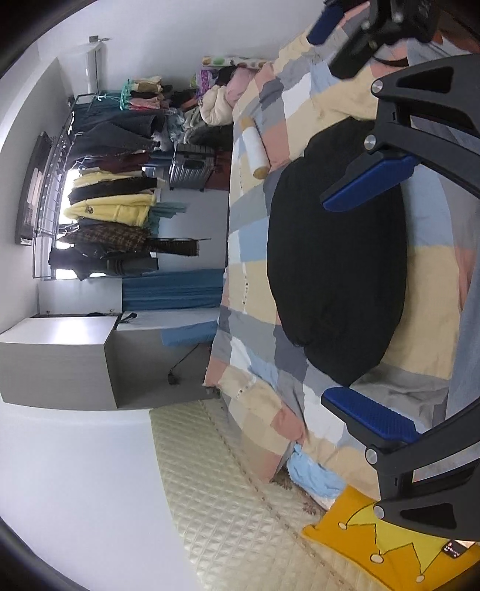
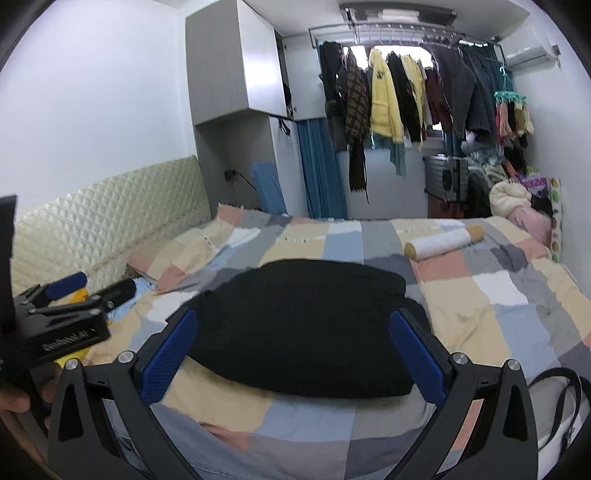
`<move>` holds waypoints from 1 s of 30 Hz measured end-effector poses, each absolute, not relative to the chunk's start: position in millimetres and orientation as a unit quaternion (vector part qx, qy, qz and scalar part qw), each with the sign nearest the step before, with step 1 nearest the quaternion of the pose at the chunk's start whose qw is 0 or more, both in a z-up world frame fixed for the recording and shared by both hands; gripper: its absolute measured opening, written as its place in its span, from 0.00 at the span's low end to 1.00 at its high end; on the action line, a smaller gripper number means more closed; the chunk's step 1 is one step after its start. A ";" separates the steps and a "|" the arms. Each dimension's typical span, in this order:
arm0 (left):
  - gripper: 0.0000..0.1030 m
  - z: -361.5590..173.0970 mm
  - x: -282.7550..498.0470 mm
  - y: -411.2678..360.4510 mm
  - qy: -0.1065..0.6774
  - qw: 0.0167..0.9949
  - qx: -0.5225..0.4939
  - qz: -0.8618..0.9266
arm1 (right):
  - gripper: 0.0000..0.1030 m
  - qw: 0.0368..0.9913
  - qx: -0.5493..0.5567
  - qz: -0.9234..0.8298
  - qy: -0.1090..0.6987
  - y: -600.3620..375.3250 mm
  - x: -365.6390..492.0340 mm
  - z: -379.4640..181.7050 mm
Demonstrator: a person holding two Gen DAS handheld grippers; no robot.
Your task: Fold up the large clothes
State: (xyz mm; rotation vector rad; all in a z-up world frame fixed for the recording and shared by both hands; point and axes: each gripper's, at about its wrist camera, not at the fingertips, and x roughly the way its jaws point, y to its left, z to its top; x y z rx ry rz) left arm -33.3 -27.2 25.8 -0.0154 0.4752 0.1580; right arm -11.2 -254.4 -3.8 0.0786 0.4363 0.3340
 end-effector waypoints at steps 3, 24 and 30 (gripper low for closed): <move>0.94 23.3 -30.2 -27.2 0.239 0.968 -0.010 0.074 | 1.00 0.961 0.038 0.164 0.220 -253.8 -10.4 -8.4; 0.94 14.9 -20.7 -22.8 0.254 0.964 -0.025 0.077 | 1.00 0.960 0.034 0.169 0.222 -248.4 -12.9 -13.2; 0.94 14.1 -22.5 -23.0 0.254 0.964 -0.030 0.077 | 1.00 0.958 0.032 0.178 0.222 -246.4 -14.1 -12.2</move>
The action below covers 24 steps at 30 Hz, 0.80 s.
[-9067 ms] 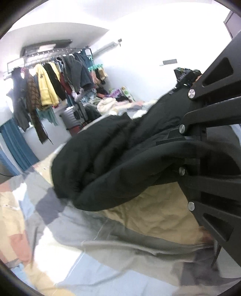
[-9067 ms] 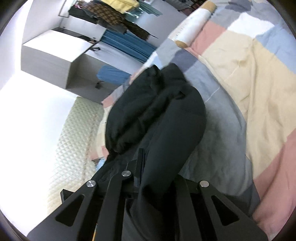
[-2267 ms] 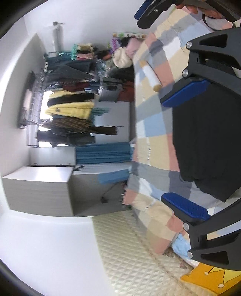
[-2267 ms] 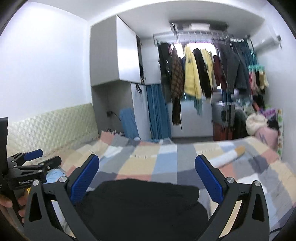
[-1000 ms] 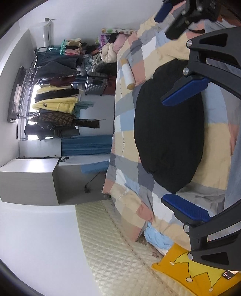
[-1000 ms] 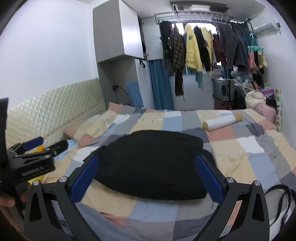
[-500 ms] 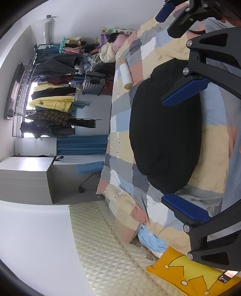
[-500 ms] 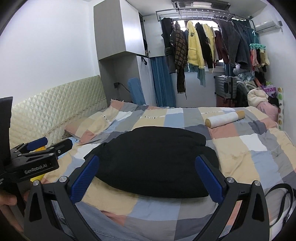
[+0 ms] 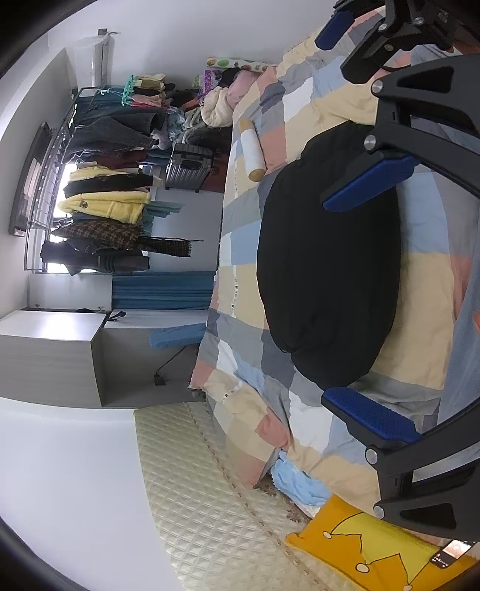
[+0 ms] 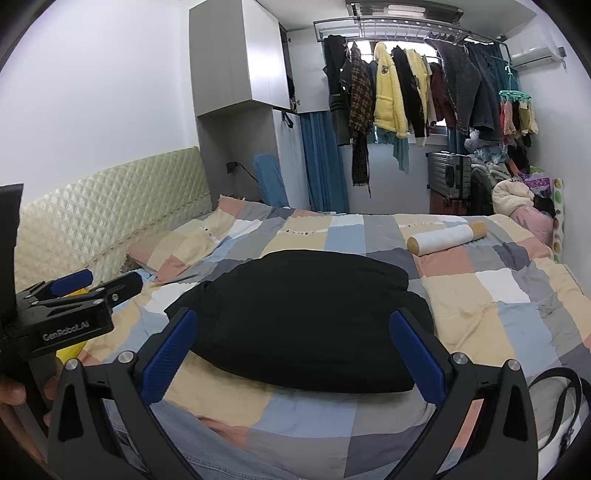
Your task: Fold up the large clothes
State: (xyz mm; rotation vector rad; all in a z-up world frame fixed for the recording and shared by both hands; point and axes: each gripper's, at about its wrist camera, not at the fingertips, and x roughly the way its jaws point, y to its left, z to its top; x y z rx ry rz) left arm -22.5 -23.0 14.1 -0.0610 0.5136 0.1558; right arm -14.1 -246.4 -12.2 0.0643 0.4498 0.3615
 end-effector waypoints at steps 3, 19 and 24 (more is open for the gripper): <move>0.94 13.6 -23.2 -21.6 0.255 0.963 -0.034 0.076 | 1.00 0.959 0.029 0.177 0.221 -244.9 -15.2 -11.8; 0.94 13.1 -24.4 -18.6 0.259 0.962 -0.036 0.078 | 1.00 0.961 0.035 0.154 0.225 -245.7 -11.2 -15.6; 0.94 13.1 -24.6 -18.1 0.259 0.962 -0.038 0.078 | 1.00 0.962 0.034 0.146 0.227 -248.0 -9.3 -15.4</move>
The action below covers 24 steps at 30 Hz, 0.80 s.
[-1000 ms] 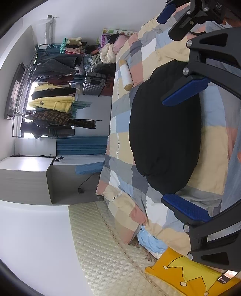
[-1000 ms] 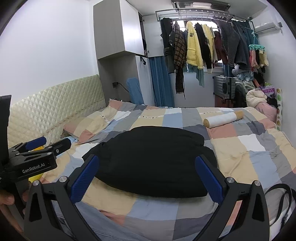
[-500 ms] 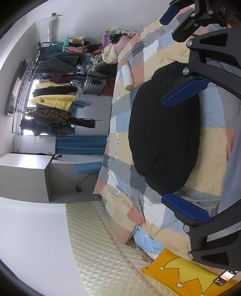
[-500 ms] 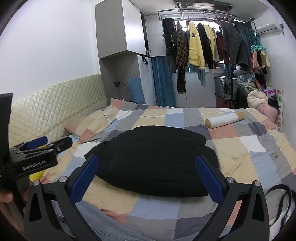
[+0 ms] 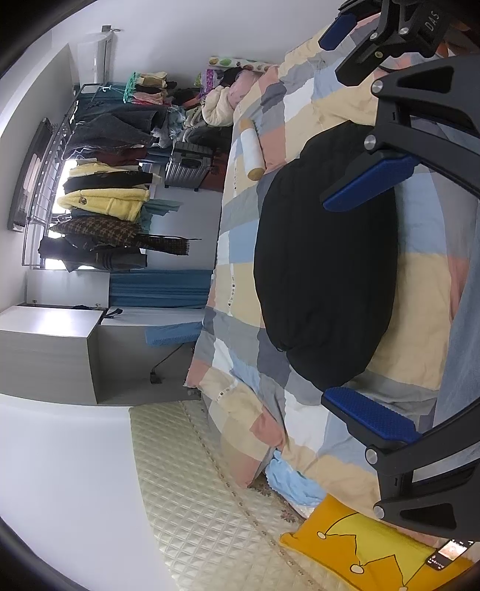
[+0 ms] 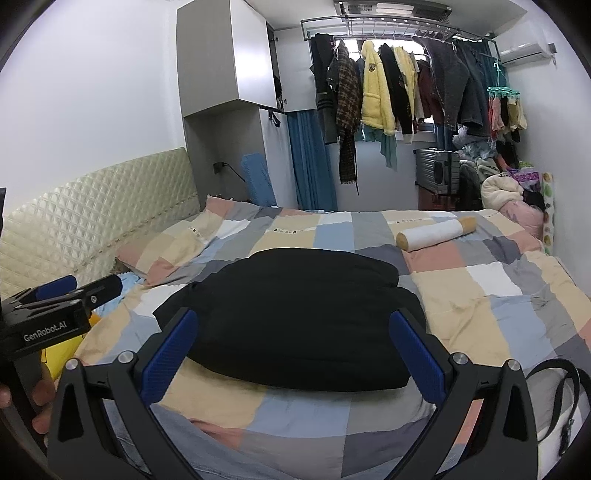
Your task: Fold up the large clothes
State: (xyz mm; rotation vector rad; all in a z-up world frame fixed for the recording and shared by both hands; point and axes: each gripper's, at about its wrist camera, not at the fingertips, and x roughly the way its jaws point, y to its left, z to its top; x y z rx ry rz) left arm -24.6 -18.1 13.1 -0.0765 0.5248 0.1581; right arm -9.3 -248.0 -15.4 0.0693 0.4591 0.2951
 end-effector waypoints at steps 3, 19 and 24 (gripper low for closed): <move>0.94 13.1 -24.9 -19.6 0.260 0.962 -0.037 0.076 | 1.00 0.962 0.034 0.149 0.228 -247.7 -9.3 -15.7; 0.94 16.8 -27.3 -18.7 0.258 0.962 -0.041 0.078 | 1.00 0.962 0.026 0.145 0.228 -243.1 -10.2 -18.7; 0.94 17.7 -28.1 -17.1 0.258 0.962 -0.042 0.078 | 1.00 0.964 0.013 0.135 0.227 -238.6 -12.4 -18.2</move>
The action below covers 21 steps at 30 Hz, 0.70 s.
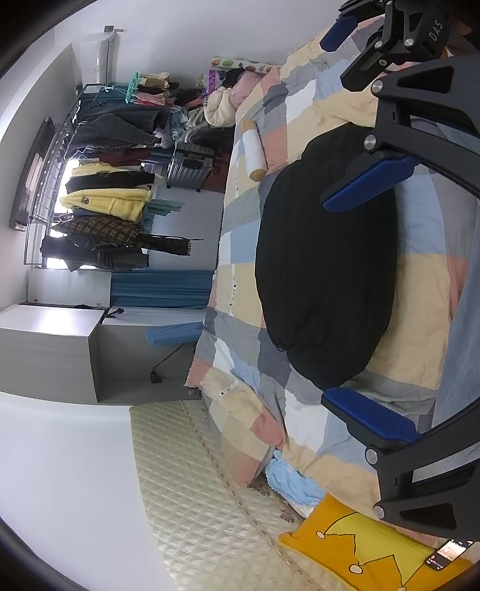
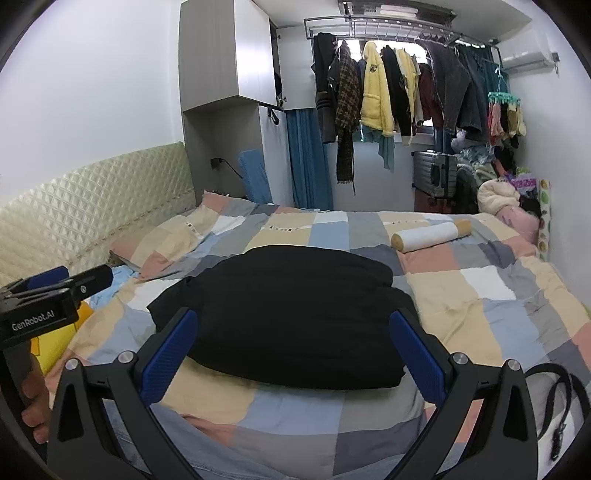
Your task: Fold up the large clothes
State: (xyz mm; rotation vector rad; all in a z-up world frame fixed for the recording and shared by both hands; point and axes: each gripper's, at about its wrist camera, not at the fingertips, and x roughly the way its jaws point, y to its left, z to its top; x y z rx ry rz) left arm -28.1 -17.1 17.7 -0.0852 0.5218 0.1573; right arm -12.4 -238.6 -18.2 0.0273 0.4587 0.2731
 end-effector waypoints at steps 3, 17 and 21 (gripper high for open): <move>0.94 17.4 -27.9 -17.1 0.258 0.962 -0.042 0.078 | 1.00 0.965 0.012 0.134 0.226 -236.7 -13.1 -17.8; 0.94 20.0 -29.8 -15.0 0.260 0.961 -0.041 0.079 | 1.00 0.964 0.015 0.138 0.229 -233.2 -15.2 -18.1; 0.94 20.1 -30.0 -13.9 0.260 0.962 -0.039 0.076 | 1.00 0.964 0.016 0.137 0.229 -234.2 -14.2 -17.9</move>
